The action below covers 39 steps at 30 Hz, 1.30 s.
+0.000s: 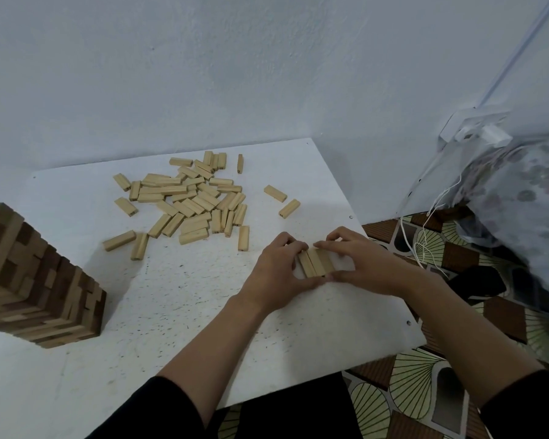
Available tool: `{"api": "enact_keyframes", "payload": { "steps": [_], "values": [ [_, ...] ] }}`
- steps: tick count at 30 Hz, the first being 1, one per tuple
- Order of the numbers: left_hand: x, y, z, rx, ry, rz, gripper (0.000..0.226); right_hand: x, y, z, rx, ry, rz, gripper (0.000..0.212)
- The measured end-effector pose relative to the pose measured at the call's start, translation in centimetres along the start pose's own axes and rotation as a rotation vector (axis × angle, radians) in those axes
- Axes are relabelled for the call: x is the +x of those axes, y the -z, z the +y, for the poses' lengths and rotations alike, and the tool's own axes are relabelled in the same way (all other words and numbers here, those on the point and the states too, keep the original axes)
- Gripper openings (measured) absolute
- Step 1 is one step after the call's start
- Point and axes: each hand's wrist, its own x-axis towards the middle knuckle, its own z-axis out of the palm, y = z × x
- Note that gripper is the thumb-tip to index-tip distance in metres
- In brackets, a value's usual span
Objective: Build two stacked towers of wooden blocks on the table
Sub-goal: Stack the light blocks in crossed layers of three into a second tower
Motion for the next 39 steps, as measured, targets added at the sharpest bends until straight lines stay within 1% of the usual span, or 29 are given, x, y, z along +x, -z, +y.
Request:
{"api": "enact_keyframes", "payload": {
  "steps": [6, 13, 23, 31, 39],
  "values": [
    [-0.2, 0.0, 0.0, 0.001, -0.014, 0.010, 0.076, -0.9, -0.6, 0.2, 0.064, -0.004, 0.077, 0.067],
    [0.1, -0.1, -0.1, -0.005, -0.002, -0.023, 0.069, -0.9, -1.6, 0.0, 0.053, -0.005, 0.131, 0.056],
    [0.3, 0.4, -0.2, 0.028, -0.018, -0.040, 0.061, -0.4, -1.8, -0.6, -0.001, 0.003, 0.142, 0.056],
    [0.3, 0.6, -0.7, 0.087, -0.004, -0.032, 0.072, 0.0, -1.8, -1.0, -0.014, 0.012, 0.126, 0.056],
    [0.0, 0.6, -1.0, 0.039, 0.022, -0.032, 0.088, -0.7, -1.8, -1.3, 0.041, -0.020, 0.138, 0.065]
  ]
}}
